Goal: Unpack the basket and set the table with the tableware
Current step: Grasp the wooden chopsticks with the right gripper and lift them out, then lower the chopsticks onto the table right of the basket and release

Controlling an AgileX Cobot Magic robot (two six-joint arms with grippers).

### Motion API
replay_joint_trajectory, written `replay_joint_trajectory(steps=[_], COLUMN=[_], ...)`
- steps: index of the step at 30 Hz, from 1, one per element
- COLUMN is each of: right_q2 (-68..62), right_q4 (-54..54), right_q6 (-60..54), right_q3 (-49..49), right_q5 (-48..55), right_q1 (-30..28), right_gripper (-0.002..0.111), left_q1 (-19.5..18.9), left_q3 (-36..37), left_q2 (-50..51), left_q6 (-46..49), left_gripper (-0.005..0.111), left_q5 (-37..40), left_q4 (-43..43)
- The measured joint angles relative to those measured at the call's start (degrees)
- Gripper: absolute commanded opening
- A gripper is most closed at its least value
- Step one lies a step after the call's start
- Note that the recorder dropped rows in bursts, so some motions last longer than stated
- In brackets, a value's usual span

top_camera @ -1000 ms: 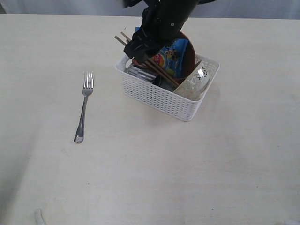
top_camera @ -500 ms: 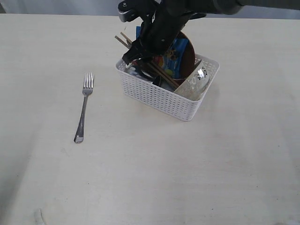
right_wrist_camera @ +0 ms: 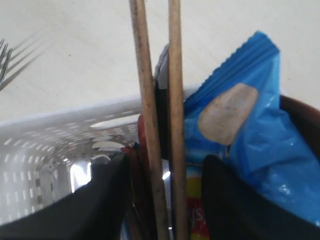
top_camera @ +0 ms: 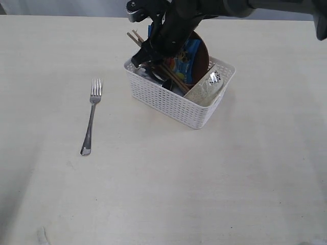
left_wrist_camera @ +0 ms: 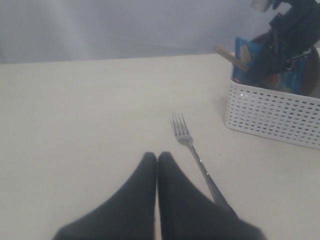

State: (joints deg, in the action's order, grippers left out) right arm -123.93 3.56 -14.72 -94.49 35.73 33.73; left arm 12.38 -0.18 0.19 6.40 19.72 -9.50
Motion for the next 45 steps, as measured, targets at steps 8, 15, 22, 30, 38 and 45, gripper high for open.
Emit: replay_joint_trajectory(steps=[8, 15, 22, 30, 38, 45], right_q2=[-0.4, -0.4, 2.06, 9.38, 15.18, 23.12], right_q4=[-0.25, -0.25, 0.02, 1.25, -1.9, -9.71], right_q6=[0.0, 0.0, 0.38, 1.64, 4.23, 13.43], right_q3=[0.0, 0.0, 0.35, 0.53, 0.53, 0.53], right_q5=[-0.76, -0.53, 1.14, 2.19, 5.42, 10.58], right_q1=[0.0, 0.0, 1.27, 2.25, 2.14, -2.27], right_gripper=[0.0, 0.0, -0.001, -0.001, -0.001, -0.001], left_q1=[0.0, 0.0, 0.0, 0.0, 0.0, 0.0], left_q3=[0.0, 0.0, 0.0, 0.0, 0.0, 0.0], left_q2=[0.0, 0.0, 0.0, 0.0, 0.0, 0.0], left_q6=[0.0, 0.0, 0.0, 0.0, 0.0, 0.0], left_gripper=[0.0, 0.0, 0.0, 0.0, 0.0, 0.0], left_q5=[0.0, 0.0, 0.0, 0.0, 0.0, 0.0], left_q4=[0.0, 0.0, 0.0, 0.0, 0.0, 0.0])
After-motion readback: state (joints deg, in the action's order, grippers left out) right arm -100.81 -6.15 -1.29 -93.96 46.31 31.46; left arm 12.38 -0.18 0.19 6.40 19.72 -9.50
